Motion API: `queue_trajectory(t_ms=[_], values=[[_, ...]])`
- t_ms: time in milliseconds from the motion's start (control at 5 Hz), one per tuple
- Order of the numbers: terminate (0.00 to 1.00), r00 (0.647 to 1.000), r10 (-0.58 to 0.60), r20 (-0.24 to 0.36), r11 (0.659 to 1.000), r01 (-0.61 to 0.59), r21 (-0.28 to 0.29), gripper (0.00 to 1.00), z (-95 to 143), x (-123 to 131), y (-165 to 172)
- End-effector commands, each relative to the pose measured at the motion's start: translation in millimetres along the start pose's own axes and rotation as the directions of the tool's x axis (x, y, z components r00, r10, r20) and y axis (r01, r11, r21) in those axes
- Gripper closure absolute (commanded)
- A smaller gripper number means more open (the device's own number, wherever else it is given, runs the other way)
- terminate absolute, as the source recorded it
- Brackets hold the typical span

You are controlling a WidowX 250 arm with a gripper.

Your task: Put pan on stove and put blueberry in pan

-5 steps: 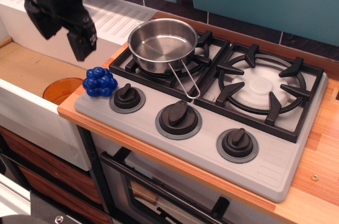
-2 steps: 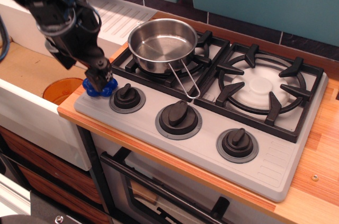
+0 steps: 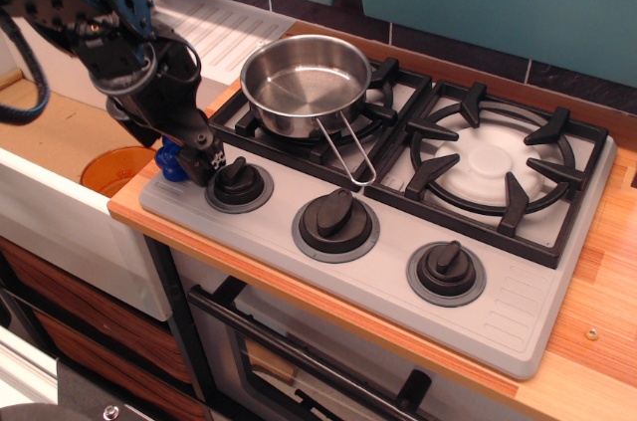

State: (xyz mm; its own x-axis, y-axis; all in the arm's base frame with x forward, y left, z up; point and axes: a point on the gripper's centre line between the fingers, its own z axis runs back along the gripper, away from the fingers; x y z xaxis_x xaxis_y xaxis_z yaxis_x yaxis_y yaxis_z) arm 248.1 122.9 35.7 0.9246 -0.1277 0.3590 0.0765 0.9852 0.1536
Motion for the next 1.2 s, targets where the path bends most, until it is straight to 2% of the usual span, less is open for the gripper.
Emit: queue_trajectory(t_ms=[0, 200, 600, 800, 1000], values=[[0.00, 1.000, 0.001, 0.027, 1.000, -0.001, -0.003, 0.00, -9.9, 10.9, 8.0], [0.00, 0.999, 0.034, -0.018, 0.999, -0.034, -0.006, 1.00, -3.1, 10.0, 6.0], [0.00, 0.994, 0.046, -0.095, 0.998, -0.043, 0.035, 1.00, 42.8, 19.0, 9.2], [0.00, 0.992, 0.038, -0.120, 0.998, -0.033, 0.046, 1.00, 64.7, 36.7, 11.1], [0.00, 0.993, 0.031, -0.118, 0.998, -0.026, 0.050, 1.00, 75.3, 62.7, 10.9]])
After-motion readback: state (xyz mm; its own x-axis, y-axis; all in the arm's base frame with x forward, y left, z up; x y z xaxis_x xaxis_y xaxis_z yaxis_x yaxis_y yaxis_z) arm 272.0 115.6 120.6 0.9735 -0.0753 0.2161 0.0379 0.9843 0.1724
